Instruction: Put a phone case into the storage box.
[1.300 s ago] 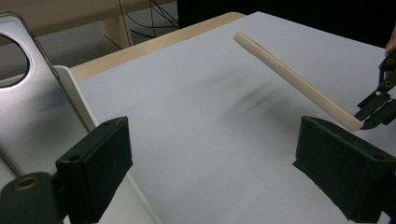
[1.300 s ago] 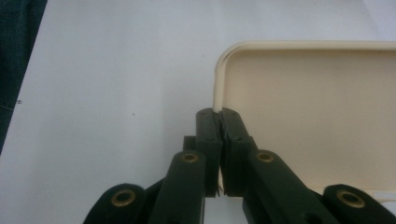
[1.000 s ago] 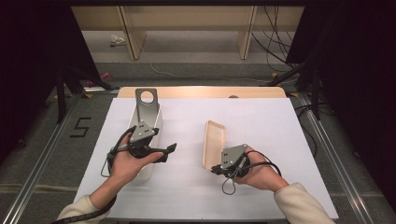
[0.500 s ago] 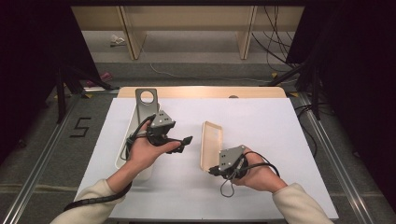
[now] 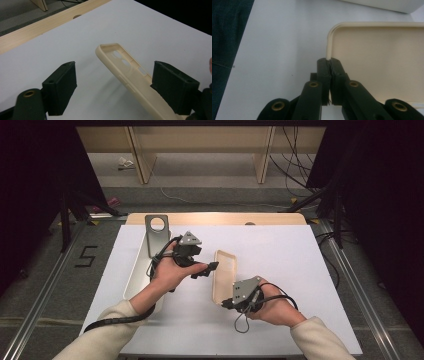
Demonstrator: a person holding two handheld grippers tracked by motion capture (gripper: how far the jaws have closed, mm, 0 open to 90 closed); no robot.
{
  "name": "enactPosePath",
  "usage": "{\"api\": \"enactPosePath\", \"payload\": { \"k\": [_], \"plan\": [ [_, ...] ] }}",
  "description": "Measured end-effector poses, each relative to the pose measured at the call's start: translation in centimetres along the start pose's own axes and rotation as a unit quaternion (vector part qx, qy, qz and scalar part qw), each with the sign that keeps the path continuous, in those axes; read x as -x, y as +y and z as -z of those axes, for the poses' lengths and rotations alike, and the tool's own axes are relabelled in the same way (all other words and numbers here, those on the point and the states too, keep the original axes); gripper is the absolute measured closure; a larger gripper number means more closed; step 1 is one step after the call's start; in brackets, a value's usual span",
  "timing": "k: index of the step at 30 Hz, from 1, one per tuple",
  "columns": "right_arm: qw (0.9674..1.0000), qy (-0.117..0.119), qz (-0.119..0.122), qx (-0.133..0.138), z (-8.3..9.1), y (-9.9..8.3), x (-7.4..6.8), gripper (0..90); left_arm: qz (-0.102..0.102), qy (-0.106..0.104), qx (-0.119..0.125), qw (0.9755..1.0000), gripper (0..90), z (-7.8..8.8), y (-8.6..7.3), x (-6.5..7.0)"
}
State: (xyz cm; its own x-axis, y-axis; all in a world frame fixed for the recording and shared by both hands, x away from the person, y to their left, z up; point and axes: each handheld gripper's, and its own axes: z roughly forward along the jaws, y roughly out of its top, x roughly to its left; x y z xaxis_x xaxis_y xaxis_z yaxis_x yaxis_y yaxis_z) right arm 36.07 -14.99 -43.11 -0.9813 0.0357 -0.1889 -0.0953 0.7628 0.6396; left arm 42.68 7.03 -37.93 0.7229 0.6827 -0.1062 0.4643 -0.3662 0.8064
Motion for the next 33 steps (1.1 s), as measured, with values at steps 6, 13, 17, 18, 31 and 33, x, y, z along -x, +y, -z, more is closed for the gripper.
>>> {"api": "enactPosePath", "payload": {
  "k": [6, 13, 17, 18, 31, 33],
  "plan": [
    [1.0000, -0.001, 0.007, 0.002, 0.0, 0.3, -0.1, 88.5, 0.024, 0.006, -0.020, 0.9995, 28.7, -1.4, 0.7, -0.3],
    [0.9999, -0.003, 0.014, 0.002, 0.0, 0.5, -0.2, 88.4, 0.061, 0.000, -0.044, 0.9972, 39.4, -2.4, 1.0, -0.9],
    [0.9999, -0.003, 0.013, 0.001, 0.0, 0.6, -0.3, 88.4, 0.076, -0.012, -0.046, 0.9960, 44.6, -2.7, 1.0, -1.2],
    [0.9999, -0.004, 0.014, 0.001, 0.0, 0.6, -0.3, 88.4, 0.079, -0.015, -0.048, 0.9956, 45.6, -2.8, 1.0, -1.2],
    [0.9997, -0.004, 0.023, 0.003, -0.1, 0.8, -0.4, 88.4, 0.098, -0.025, -0.052, 0.9935, 63.2, -3.2, 0.9, -1.2],
    [0.9997, -0.004, 0.025, 0.000, -0.1, 0.8, -0.4, 88.4, 0.101, -0.029, -0.048, 0.9933, 65.5, -3.2, 1.0, -1.1]
  ]
}}
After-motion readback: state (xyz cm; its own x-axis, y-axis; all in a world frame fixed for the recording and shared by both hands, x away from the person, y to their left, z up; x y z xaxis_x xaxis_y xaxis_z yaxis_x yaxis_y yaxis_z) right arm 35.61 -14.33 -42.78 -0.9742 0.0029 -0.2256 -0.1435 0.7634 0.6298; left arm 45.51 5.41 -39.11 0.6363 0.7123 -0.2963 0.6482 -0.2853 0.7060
